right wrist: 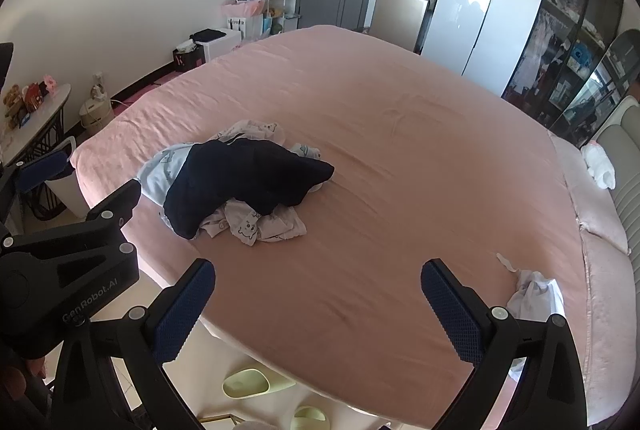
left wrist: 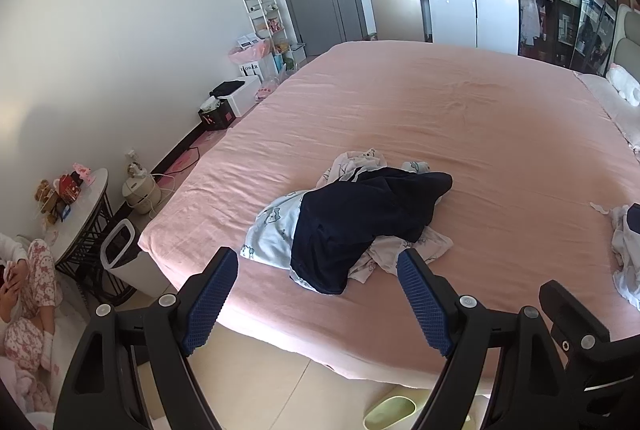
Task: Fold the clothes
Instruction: 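Move both tools toward the navy garment on the clothes pile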
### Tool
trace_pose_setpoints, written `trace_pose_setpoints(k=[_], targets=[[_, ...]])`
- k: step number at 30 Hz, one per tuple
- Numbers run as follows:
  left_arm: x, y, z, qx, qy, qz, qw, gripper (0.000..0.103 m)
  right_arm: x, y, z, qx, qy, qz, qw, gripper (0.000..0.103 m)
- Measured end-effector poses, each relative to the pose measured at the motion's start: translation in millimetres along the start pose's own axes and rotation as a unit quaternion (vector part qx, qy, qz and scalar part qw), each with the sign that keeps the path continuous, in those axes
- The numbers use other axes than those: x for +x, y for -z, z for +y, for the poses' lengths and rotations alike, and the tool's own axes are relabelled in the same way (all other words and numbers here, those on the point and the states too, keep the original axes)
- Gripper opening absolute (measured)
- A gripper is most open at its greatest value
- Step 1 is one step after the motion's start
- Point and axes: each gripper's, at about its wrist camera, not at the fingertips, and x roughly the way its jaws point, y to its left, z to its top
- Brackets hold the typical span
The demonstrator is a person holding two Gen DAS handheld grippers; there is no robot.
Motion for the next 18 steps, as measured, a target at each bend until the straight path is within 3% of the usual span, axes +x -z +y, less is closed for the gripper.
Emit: trace_pose_setpoints(k=[18], targets=[[4, 4, 9, 0.0, 0.004, 0.011, 0.9999, 0.082, 9, 0, 8, -0.002, 0.012, 0.01, 1.0, 0.103]])
